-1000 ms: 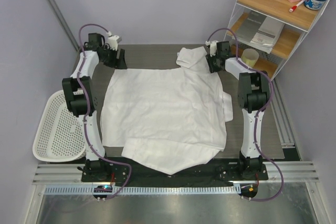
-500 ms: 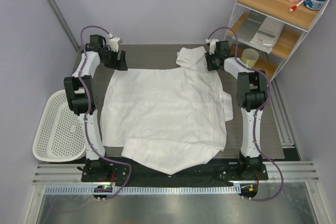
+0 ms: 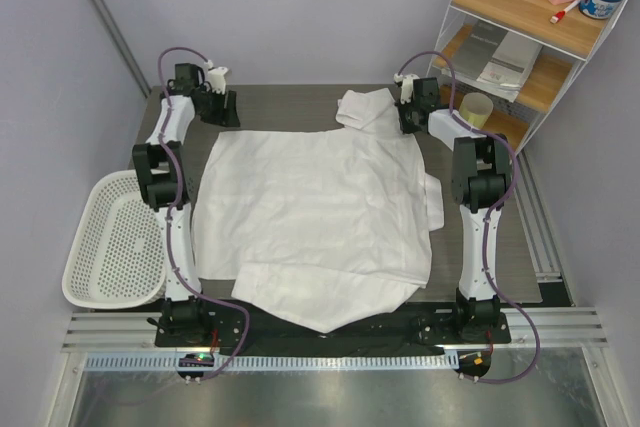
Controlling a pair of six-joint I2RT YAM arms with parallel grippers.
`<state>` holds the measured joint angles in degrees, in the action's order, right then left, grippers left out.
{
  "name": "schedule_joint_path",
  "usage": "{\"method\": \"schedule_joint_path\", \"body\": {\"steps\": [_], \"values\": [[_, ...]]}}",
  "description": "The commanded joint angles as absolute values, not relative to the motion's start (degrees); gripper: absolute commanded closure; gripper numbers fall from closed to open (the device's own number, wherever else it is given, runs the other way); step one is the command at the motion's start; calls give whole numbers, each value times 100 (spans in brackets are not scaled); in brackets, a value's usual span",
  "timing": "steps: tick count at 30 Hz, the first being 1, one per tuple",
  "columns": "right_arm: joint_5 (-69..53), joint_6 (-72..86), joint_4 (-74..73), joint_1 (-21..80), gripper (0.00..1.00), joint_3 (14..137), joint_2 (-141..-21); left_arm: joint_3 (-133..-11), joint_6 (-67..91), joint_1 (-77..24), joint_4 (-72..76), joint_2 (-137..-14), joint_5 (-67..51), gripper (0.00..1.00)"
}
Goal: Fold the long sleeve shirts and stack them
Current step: Fold the shirt
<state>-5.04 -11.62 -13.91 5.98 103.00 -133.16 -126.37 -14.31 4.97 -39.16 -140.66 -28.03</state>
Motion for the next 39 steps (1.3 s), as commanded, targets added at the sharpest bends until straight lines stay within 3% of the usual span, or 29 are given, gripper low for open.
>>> {"method": "schedule_joint_path", "body": {"steps": [1, 15, 19, 22, 29, 34, 39], "values": [[-519, -1064, -1292, 527, 99, 10424, -12982, -13157, -1327, 545, -3841, -14361, -2584, 41], [-580, -1142, -1318, 562, 99, 10433, -12946, -13271, -2197, 545, -5027, -14466, -2198, 45], [-563, -1169, -1327, 580, 99, 10468, -12964, -13798, -2189, 536, -5229, -14756, -2083, 46], [-554, -1169, -1327, 589, 99, 10503, -12973, -14062, -2232, 545, -5317, -14897, -2100, 54], [-528, -1187, -1397, 606, 99, 10635, -12999, -14036, -2566, 457, -5247, -14924, -1995, 56], [-536, -1230, -1432, 615, 99, 10688, -13017, -13887, -2856, 404, -5291, -14924, -1916, 65], [-615, -1266, -1459, 624, 99, 10696, -12990, -13668, -2944, 413, -5001, -14784, -2047, 84]]}}
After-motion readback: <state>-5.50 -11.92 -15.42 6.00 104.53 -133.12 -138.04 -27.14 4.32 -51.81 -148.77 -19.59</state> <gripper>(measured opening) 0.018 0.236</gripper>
